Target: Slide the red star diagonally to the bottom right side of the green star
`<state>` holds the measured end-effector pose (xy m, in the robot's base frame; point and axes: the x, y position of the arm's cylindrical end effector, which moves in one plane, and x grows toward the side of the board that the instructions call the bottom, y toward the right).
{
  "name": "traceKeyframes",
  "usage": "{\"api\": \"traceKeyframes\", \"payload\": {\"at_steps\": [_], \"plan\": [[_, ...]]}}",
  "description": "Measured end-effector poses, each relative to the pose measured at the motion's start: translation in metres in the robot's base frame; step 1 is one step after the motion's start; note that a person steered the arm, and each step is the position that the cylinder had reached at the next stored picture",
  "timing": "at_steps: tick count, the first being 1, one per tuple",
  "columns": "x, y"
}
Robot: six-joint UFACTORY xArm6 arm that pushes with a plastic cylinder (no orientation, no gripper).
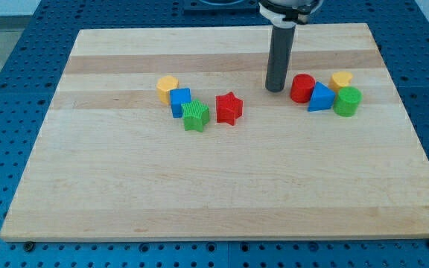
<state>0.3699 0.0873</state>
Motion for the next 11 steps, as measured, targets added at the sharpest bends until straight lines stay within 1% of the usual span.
{"api": "traceKeyframes", "payload": {"at_steps": [3,4,5,6,7,8,9,10,11], "plan": [[0.003,0.03],[0.003,-0.006],[-0.006,-0.087],[0.011,-0.137],[0.04,-0.144],[0.055,-0.111],[0.062,-0.09],[0.048,-0.125],[0.03,-0.116]]}}
